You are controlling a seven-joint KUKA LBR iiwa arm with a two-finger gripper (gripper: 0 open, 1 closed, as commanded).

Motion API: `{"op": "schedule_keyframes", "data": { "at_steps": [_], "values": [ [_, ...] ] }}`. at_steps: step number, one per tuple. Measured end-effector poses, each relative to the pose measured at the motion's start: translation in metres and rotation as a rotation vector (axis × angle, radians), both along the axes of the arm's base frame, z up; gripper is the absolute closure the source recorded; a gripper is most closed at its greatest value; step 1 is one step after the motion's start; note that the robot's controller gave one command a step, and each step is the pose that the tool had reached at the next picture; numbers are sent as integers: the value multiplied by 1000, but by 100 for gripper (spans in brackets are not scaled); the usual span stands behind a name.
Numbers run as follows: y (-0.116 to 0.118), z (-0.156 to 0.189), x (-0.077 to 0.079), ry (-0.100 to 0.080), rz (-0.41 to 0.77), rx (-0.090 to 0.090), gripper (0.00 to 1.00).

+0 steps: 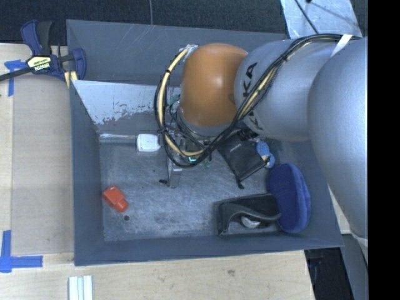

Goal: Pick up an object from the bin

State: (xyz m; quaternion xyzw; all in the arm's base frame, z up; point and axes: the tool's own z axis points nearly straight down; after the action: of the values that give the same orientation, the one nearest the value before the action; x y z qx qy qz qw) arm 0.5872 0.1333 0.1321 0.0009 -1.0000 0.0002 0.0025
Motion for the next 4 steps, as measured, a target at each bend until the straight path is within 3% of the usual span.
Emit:
{"op": "schedule_keyframes", "data": {
  "at_steps": [1, 2, 3, 4],
  "values": [
    [31, -43, 31, -7, -28, 2, 0],
    [29, -40, 32, -9, -32, 1, 100],
    [36, 72, -35, -15, -16, 3, 100],
    [90, -26, -25, 0, -163, -2, 100]
  ]
}}
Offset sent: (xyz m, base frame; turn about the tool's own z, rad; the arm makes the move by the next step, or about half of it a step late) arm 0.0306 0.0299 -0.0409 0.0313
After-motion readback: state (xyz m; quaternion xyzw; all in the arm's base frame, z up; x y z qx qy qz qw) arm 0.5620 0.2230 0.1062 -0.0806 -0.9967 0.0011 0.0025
